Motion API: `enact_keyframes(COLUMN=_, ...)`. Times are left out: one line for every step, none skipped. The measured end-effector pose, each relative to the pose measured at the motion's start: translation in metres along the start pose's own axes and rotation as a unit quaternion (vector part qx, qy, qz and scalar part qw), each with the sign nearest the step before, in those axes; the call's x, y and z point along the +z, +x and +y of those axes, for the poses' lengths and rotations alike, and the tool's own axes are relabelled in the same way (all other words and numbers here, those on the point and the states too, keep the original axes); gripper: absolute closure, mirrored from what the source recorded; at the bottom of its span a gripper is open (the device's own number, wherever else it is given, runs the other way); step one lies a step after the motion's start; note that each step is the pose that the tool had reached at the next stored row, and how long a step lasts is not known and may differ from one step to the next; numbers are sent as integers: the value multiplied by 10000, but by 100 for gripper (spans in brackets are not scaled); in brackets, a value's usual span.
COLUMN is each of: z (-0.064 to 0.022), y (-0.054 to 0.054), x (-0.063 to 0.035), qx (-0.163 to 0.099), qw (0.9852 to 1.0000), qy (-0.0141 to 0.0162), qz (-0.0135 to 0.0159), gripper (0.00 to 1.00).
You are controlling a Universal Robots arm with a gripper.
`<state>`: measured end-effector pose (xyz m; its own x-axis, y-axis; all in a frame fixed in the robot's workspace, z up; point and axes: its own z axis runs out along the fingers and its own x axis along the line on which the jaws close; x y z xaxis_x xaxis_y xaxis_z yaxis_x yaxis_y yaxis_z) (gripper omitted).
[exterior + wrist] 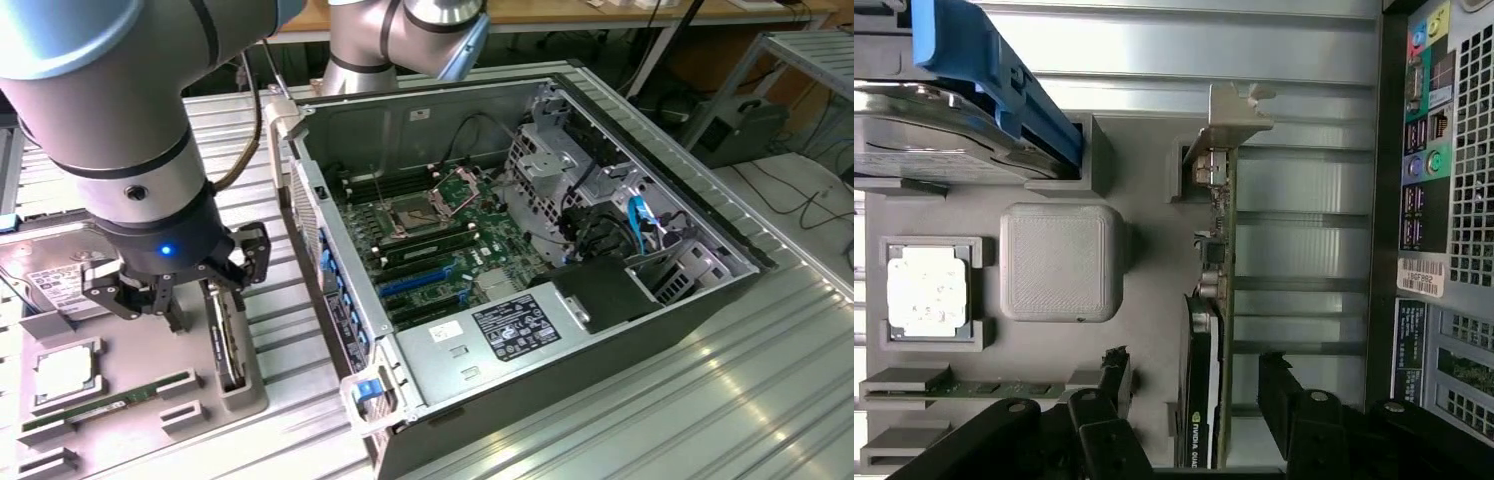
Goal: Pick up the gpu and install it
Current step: 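Pick up the gpu and move the gpu toward the slot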
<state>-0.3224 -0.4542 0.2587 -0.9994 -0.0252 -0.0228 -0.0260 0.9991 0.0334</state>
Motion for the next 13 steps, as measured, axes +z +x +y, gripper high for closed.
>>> enact_keyframes(z=-1, y=0, x=19, qx=5, qw=10000, qy=0, qz=0, gripper=37)
enact_keyframes(z=-1, y=1, x=37, qx=10, qw=10000, qy=0, qz=-1, gripper=37)
enact_keyframes(z=-2, y=1, x=54, qx=15, qw=10000, qy=0, qz=-1, gripper=37)
enact_keyframes(z=-2, y=1, x=72, qx=21, qw=10000, qy=0, qz=-1, gripper=37)
enact_keyframes(z=-3, y=2, x=88, qx=27, qw=10000, qy=1, qz=-1, gripper=37)
enact_keyframes(z=-4, y=2, x=103, qx=36, qw=10000, qy=1, qz=-1, gripper=37)
enact_keyframes(z=-5, y=3, x=115, qx=45, qw=10000, qy=2, qz=-1, gripper=37)
enact_keyframes(z=-6, y=4, x=132, qx=61, qw=10000, qy=3, qz=-3, gripper=37)
enact_keyframes(z=-8, y=4, x=144, qx=75, qw=10000, qy=5, qz=-3, gripper=37)
enact_keyframes(z=-11, y=4, x=158, qx=93, qw=10000, qy=6, qz=-3, gripper=37)
enact_keyframes(z=-14, y=4, x=171, qx=111, qw=9999, qy=8, qz=-4, gripper=37)
enact_keyframes(z=-17, y=4, x=183, qx=128, qw=9999, qy=9, qz=-5, gripper=37)
enact_keyframes(z=-19, y=5, x=197, qx=145, qw=9999, qy=11, qz=-5, gripper=37)
